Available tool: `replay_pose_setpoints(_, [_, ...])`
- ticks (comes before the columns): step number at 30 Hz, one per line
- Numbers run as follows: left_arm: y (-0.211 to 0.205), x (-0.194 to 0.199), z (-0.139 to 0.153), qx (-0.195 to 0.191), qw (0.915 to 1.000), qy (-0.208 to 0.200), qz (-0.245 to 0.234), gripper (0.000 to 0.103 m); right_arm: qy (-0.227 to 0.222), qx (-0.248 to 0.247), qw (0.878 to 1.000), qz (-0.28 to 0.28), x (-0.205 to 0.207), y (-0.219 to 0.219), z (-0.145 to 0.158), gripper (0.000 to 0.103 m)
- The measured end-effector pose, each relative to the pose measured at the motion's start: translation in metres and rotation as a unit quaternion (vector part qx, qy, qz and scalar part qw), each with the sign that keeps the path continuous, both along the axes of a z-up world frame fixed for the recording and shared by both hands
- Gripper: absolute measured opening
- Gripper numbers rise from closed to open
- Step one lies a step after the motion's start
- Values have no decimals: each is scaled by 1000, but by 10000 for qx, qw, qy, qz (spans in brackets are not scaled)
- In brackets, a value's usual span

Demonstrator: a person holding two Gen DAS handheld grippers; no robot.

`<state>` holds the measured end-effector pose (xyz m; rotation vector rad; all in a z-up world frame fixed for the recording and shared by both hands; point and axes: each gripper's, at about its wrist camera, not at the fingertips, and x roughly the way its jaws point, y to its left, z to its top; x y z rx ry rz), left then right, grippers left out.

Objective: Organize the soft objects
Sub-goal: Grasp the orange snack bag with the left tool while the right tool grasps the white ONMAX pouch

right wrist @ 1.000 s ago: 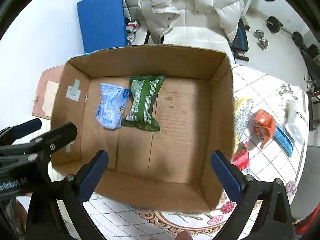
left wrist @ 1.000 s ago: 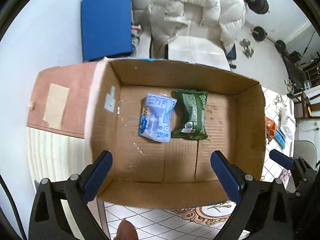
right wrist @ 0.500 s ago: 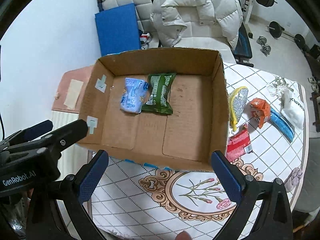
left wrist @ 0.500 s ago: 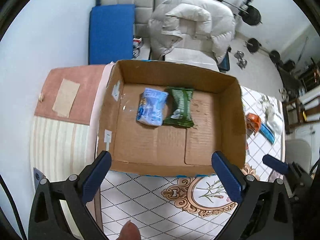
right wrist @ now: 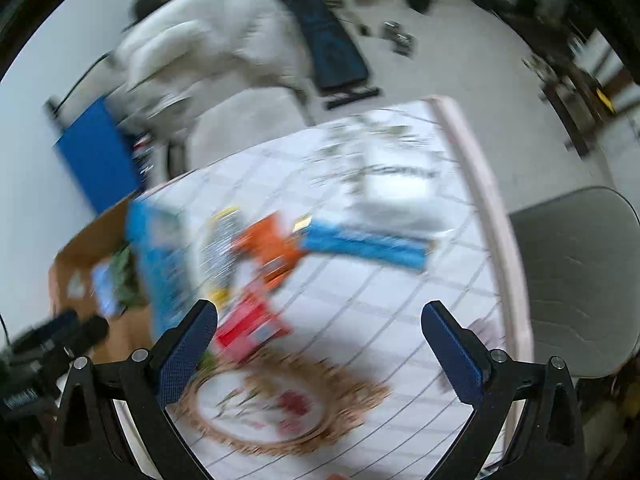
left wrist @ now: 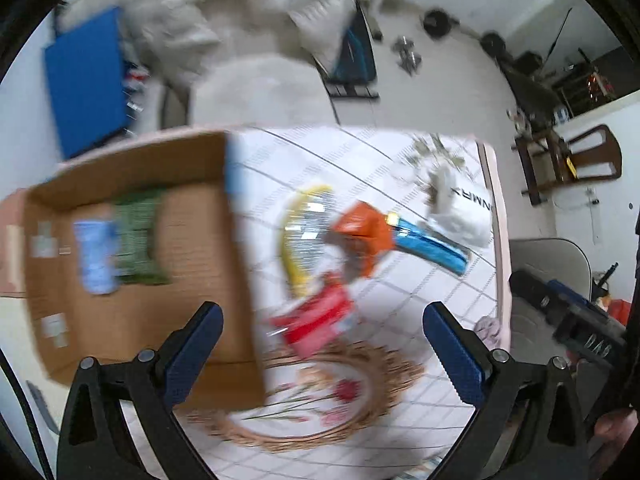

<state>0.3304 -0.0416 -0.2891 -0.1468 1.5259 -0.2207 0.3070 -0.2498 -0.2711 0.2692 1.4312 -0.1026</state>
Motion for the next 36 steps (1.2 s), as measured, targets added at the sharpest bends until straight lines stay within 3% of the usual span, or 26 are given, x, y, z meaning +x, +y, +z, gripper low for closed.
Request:
replay_pose_setpoints(4, [-48, 32, -60, -93, 9978, 657, 67, 102, 282, 95, 9993, -240, 45, -59, -36, 103])
replay_pose_setpoints(9, [-71, 57, -123, -228, 9896, 1364, 392, 101, 711, 198, 9969, -264, 87, -91, -81, 103])
replay_pose_setpoints(18, [-81, 75, -175, -58, 9809, 1821, 688, 101, 1297, 366, 9904, -320, 122, -98, -149, 103])
replay_pose_setpoints(20, [-82, 76, -182, -7, 9798, 1870, 715, 84, 1449, 380, 9883, -299, 126, -97, -163, 103])
replay_pose_setpoints(22, [-82, 74, -191, 41, 9772, 2002, 705, 49, 1603, 412, 9858, -289, 128, -96, -176, 103])
replay_pose_setpoints(27, [-80, 69, -183, 350, 9829, 1705, 600, 44, 1847, 327, 9818, -305, 129, -92, -202, 103])
replay_pose_setpoints(29, [-79, 67, -176, 391, 9850, 1587, 555, 44, 1807, 373, 9819, -434, 127, -93, -205, 85])
replay_pose_setpoints(31, [-77, 65, -161, 427, 9885, 1367, 488, 43, 1709, 361, 9834, -498, 122, -95, -200, 77])
replay_pose_setpoints(36, [-70, 54, -111, 245, 9956, 866, 278, 43, 1305, 300, 9905, -305, 104, -88, -163, 73])
